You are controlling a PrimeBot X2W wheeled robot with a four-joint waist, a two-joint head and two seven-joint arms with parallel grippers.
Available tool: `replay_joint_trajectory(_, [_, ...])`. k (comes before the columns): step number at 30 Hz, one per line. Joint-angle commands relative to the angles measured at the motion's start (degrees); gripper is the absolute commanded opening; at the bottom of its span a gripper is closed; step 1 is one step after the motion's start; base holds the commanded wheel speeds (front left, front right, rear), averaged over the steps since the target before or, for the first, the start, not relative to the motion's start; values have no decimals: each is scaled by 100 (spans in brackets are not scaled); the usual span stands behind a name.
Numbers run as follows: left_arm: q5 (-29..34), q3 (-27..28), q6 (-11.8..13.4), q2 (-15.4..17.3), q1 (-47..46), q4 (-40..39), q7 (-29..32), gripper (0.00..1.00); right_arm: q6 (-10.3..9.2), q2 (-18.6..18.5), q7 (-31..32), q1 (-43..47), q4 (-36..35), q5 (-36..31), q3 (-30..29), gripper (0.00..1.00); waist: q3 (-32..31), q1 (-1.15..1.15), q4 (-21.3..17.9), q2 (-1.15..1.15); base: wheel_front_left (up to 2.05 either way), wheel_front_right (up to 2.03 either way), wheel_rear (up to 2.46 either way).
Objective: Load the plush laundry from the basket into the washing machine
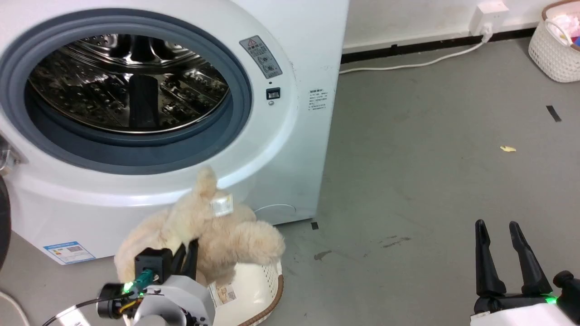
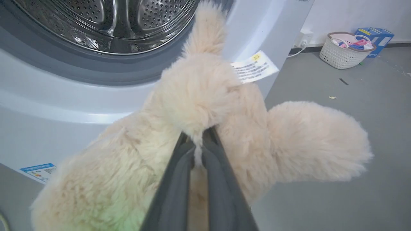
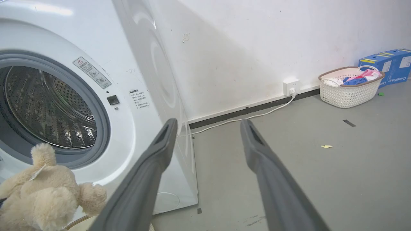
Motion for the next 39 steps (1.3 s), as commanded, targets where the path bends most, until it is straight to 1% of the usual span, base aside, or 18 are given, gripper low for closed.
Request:
replay_joint_trajectory(1, [147, 138, 69, 27, 137, -466, -40, 0, 5, 1, -25, 97, -33, -52, 8, 100, -40, 1, 39, 0, 0, 0, 0])
replay_joint_trajectory(6, [533, 525, 144, 26, 387, -1704, -41, 0, 5, 1, -25, 127, -75, -38, 14, 100, 42, 1, 64, 0, 0, 0, 0])
replay_joint_trajectory(9, [737, 756, 139, 26, 343, -2248, -41, 0, 5, 1, -25, 73, -104, -18, 39, 100, 201, 1, 34, 0, 0, 0, 0])
replay_joint_trajectory(12, [863, 982, 113, 63, 119, -2546, -41, 0, 5, 1, -25, -40, -138, 26, 72, 100, 473, 1, -36, 0, 0, 0, 0])
replay_joint_trajectory(15, [937, 1153, 102, 148, -283, -2606, -41, 0, 5, 1, -25, -184, -167, 99, 112, 100, 833, 1, -140, 0, 0, 0, 0])
replay_joint_trajectory(18, [998, 1248, 86, 306, -899, -2539, 34, 0, 5, 1, -25, -390, -202, 211, 188, 100, 1309, 1, -277, 0, 0, 0, 0])
replay_joint_trajectory(22, [1084, 1374, 46, 632, -1935, -2354, 431, 0, 5, 1, -25, -739, -229, 374, 362, 100, 1977, 1, -517, 0, 0, 0, 0])
replay_joint_trajectory(23, [1191, 1399, -42, 924, -2739, -2082, 796, 0, 5, 1, -25, -961, -246, 566, 420, 100, 2402, 1, -685, 0, 0, 0, 0])
replay_joint_trajectory(28, [1416, 1320, -286, 1428, -4024, -1463, 1440, 0, 5, 1, -25, -1204, -281, 841, 626, 100, 3016, 1, -958, 0, 0, 0, 0])
replay_joint_trajectory(31, [1519, 1279, -396, 1648, -4707, -978, 1746, 0, 5, 1, -25, -1311, -278, 983, 743, 100, 3245, 1, -1113, 0, 0, 0, 0])
replay_joint_trajectory(32, [1519, 1279, -396, 1648, -4707, -978, 1746, 0, 5, 1, -25, -1311, -278, 983, 743, 100, 3245, 1, -1113, 0, 0, 0, 0])
replay_joint_trajectory(33, [1601, 1245, -425, 1759, -5125, -706, 1902, 0, 5, 1, -25, -1361, -281, 1067, 805, 100, 3384, 1, -1205, 0, 0, 0, 0])
replay_joint_trajectory(34, [1636, 1222, -455, 1809, -5325, -568, 1969, 0, 5, 1, -25, -1386, -283, 1104, 840, 100, 3436, 1, -1249, 0, 0, 0, 0])
replay_joint_trajectory(35, [1636, 1222, -455, 1809, -5325, -568, 1969, 0, 5, 1, -25, -1386, -283, 1104, 840, 100, 3436, 1, -1249, 0, 0, 0, 0])
replay_joint_trajectory(36, [1709, 1175, -503, 1899, -5712, -309, 2064, 0, 5, 1, -25, -1424, -288, 1177, 906, 100, 3531, 1, -1326, 0, 0, 0, 0])
replay_joint_trajectory(37, [1709, 1175, -503, 1899, -5712, -309, 2064, 0, 5, 1, -25, -1424, -288, 1177, 906, 100, 3531, 1, -1326, 0, 0, 0, 0])
replay_joint_trajectory(39, [1729, 1135, -536, 1900, -6050, -27, 2155, 0, 5, 1, -25, -1461, -292, 1252, 935, 100, 3623, 1, -1352, 0, 0, 0, 0])
